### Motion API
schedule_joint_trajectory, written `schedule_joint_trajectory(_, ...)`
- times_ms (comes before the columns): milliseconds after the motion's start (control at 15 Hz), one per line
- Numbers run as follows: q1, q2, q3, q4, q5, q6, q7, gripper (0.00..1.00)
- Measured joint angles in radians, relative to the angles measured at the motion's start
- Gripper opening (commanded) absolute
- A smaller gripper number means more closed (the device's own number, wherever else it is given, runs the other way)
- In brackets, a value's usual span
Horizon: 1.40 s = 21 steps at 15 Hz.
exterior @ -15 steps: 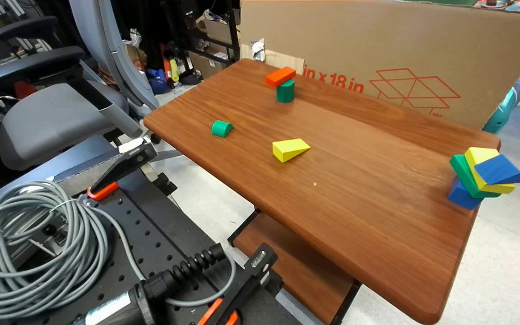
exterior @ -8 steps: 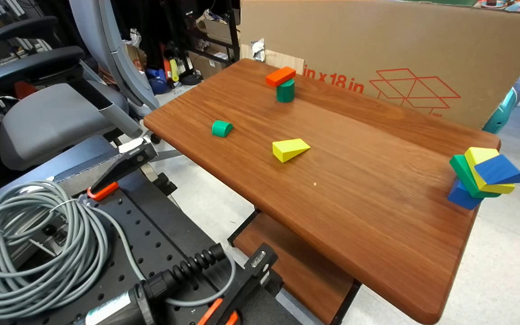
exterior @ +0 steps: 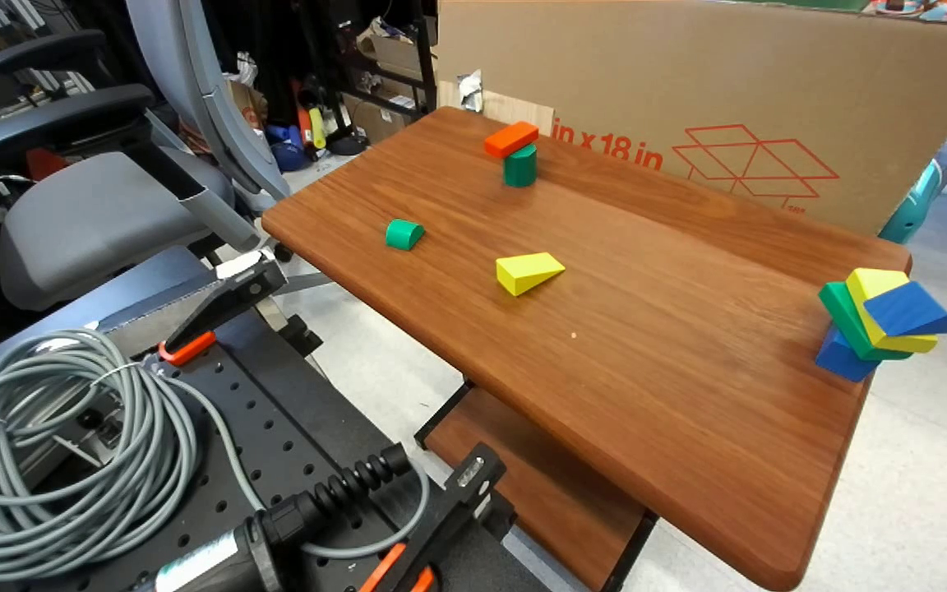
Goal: Pick up the triangular block and put it on the table
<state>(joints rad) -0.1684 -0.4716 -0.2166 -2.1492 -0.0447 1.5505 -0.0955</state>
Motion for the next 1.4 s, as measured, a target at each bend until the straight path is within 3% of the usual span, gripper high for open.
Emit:
schedule_joint_trajectory(400,-0.009,0.171,-0.023,0.103,0.109,0.175,0.097,1.00)
schedule_joint_trajectory(867,-0.013,0.410,-0.036,0.237,0.119,0.337,0.164,1.00)
schedule_joint_trajectory(1400,-0.014,0.605,-0.036,0.290,0.194,0.522,0.182,1.00)
